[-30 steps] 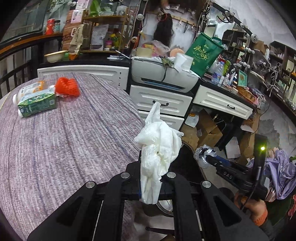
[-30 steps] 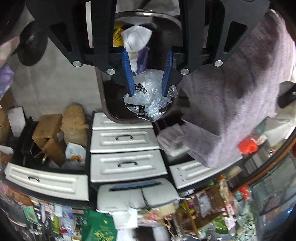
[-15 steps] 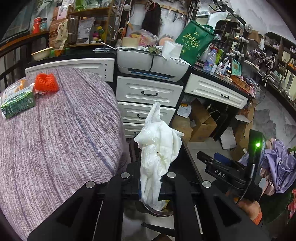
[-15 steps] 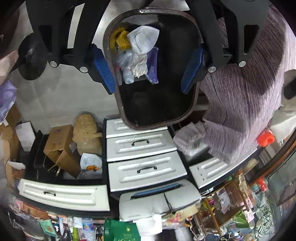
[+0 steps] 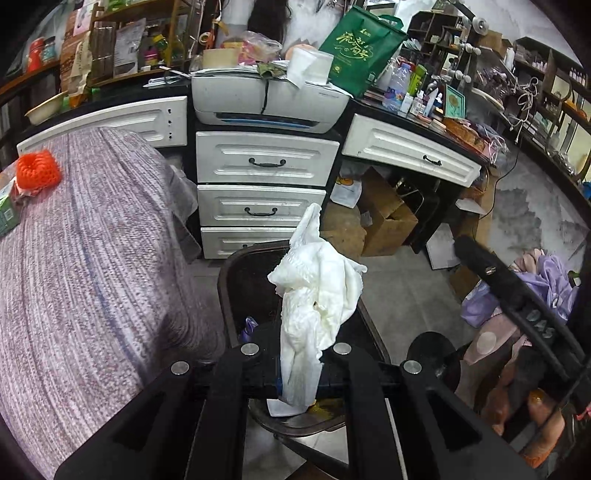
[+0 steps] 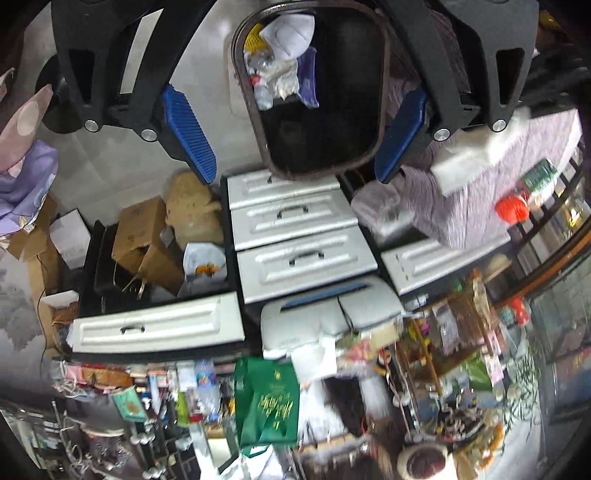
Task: Collect trash
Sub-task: 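Open the right tool over the bin while the left tool drops the tissue, then move both tools back over the table toward the carton and orange net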
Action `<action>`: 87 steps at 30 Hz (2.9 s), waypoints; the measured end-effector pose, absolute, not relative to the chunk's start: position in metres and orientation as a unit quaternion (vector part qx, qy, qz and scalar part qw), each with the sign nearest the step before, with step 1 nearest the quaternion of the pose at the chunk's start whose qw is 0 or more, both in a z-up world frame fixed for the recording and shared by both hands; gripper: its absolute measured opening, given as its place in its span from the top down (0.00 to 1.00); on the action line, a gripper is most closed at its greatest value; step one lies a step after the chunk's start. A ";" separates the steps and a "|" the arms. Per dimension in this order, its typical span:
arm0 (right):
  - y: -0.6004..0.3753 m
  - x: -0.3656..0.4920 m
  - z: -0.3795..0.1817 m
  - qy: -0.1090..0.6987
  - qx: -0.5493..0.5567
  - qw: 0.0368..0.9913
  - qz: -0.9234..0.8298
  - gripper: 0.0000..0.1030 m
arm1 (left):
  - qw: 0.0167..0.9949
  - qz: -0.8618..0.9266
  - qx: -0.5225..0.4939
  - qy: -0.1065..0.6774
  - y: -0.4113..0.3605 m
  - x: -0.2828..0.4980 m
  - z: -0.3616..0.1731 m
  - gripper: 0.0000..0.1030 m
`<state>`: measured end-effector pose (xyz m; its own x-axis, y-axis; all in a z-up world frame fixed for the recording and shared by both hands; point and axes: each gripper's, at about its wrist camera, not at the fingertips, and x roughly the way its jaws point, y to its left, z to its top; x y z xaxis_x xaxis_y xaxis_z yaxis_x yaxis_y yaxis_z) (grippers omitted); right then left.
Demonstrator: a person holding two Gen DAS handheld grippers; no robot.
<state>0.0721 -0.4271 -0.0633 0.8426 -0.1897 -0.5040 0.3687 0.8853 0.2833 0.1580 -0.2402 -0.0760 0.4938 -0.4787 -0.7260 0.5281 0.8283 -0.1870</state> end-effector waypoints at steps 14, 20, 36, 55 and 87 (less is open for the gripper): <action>-0.434 0.061 -0.055 0.214 0.206 0.943 -0.152 0.10 | 0.828 -0.312 0.060 0.461 -0.274 0.174 -0.105 0.91; -0.435 0.061 -0.057 0.217 0.212 0.941 -0.150 0.10 | 0.824 -0.315 0.073 0.466 -0.280 0.172 -0.110 0.49; -0.433 0.057 -0.056 0.208 0.219 0.942 -0.147 0.09 | 0.832 -0.320 0.058 0.450 -0.265 0.160 -0.102 0.20; -0.414 0.067 -0.047 0.210 0.209 0.948 -0.113 0.06 | 0.881 -0.276 0.045 0.380 -0.197 0.136 -0.050 0.09; -0.194 0.226 -0.032 0.355 0.071 0.908 0.211 0.06 | 0.923 -0.056 -0.022 0.380 0.049 0.176 -0.038 0.05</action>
<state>0.2258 -0.1940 -0.0324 0.6582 0.4338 -0.6152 -0.3331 0.9007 0.2788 0.1758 0.0487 -0.0384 0.7041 -0.1206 -0.6998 0.0878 0.9927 -0.0827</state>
